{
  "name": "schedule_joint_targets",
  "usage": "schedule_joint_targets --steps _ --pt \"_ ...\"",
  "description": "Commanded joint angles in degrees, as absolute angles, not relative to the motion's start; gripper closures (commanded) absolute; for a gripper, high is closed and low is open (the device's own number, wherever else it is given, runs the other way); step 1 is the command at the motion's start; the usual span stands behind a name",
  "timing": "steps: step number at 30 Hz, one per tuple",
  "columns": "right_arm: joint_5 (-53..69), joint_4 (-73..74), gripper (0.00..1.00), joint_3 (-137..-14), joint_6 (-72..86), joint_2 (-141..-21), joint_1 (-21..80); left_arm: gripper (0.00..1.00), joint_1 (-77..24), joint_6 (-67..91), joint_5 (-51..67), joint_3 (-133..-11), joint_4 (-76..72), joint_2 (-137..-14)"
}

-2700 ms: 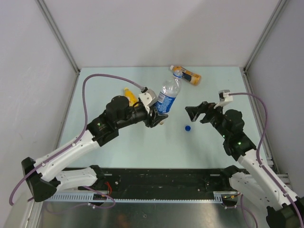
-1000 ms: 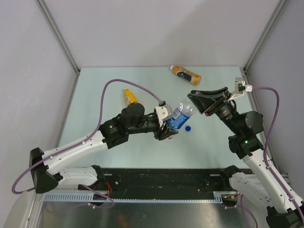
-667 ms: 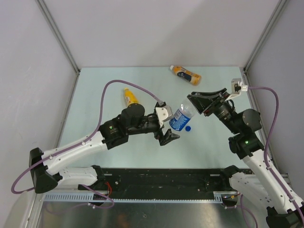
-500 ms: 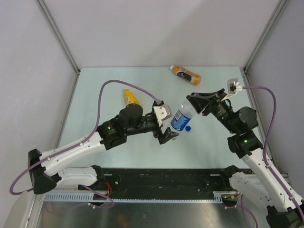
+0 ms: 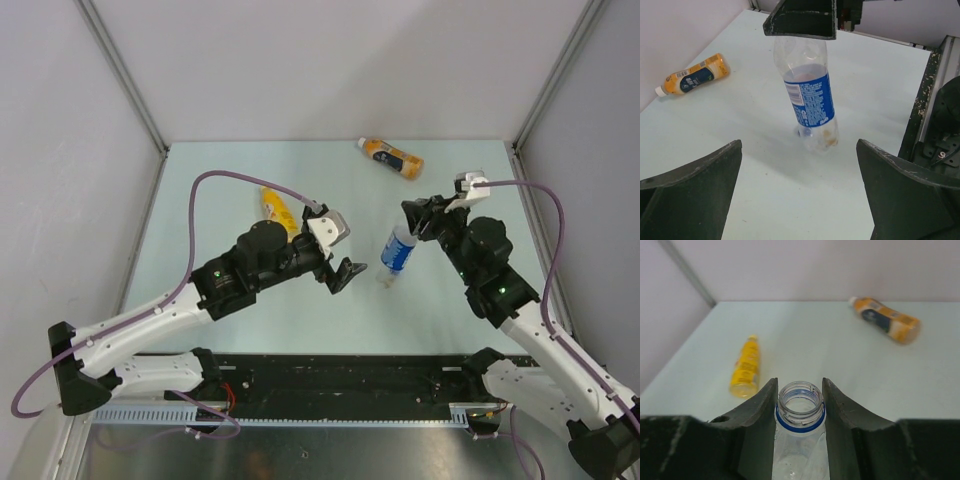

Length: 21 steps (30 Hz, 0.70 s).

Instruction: Unscrew the bottle caps

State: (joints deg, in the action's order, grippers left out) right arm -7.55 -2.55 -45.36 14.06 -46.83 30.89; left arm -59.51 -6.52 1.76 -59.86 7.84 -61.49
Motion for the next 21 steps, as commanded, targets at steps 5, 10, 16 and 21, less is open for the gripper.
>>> schedule_joint_targets --steps 5,10,16,21 --pt "-28.7 -11.26 1.0 -42.24 6.15 -46.26 31.54 0.01 -59.77 -7.65 0.2 -59.57 5.72 -61.17" --pt "-31.47 -18.55 1.0 -37.98 1.77 -46.01 31.55 0.01 -59.78 -8.11 0.2 -59.43 5.76 -61.0" --pt "-31.71 -27.98 1.0 -31.58 -4.19 -45.17 31.64 0.01 -59.77 -8.4 0.25 -59.37 5.72 -61.05" --pt "-34.18 -36.74 1.0 -25.67 -7.39 -44.94 31.64 0.01 -59.77 -8.69 0.74 -59.51 5.73 -61.48"
